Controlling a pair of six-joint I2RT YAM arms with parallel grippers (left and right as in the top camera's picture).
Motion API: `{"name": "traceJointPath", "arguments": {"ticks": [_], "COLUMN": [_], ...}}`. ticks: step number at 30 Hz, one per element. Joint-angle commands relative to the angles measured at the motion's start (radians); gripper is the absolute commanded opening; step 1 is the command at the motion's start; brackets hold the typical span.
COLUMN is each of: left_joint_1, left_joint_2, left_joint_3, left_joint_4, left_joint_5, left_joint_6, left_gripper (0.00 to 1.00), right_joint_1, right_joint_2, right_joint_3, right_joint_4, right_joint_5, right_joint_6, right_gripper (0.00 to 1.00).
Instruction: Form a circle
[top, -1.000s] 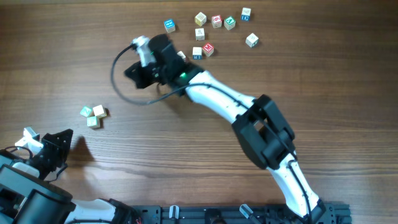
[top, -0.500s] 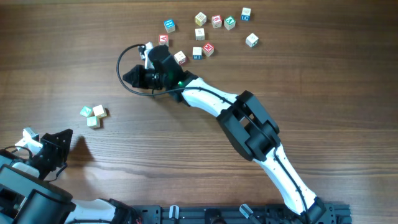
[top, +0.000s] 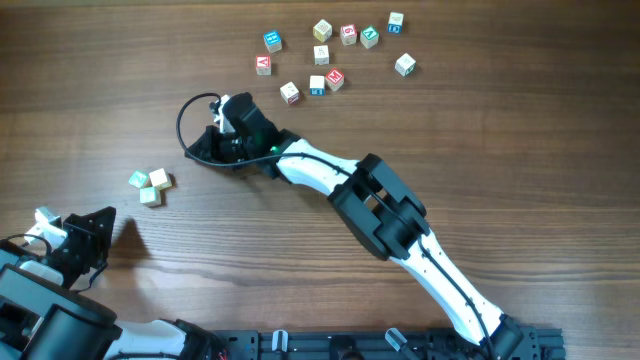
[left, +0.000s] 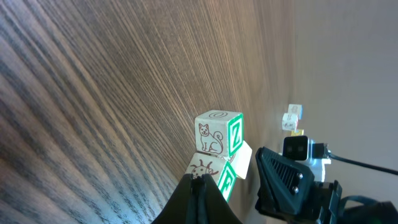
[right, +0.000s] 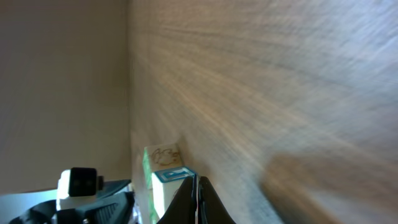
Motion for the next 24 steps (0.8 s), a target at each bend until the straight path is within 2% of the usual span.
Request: {"name": "traceJointPath", "arguments": {"ticks": [1, 5, 16, 24], "left_joint_1": [0.004, 0.004, 0.004, 0.004], "left_joint_2": [-0.017, -0.017, -0.017, -0.017], "left_joint_3": [0.014, 0.014, 0.014, 0.014], "left_joint_4": [0.005, 0.011, 0.011, 0.011], "left_joint_5": [0.016, 0.015, 0.016, 0.016], "left_joint_6": [-0.063, -0.089, -0.115, -0.115], "left_gripper": [0.04, 0.04, 0.04, 0.04], "right_joint_1": [0.024, 0.049, 0.078, 0.078], "right_joint_2": [0.012, 0.012, 0.022, 0.076], "right_joint_3": [0.034, 0.035, 0.035, 0.035], "right_joint_4": [0.039, 0.113, 0.053, 0.071], "right_joint_5": [0.010, 0.067, 0.123, 0.097], "right_joint_6": [0.118, 0.225, 0.219, 0.319], "right_gripper": [0.05, 0.05, 0.04, 0.05]}}
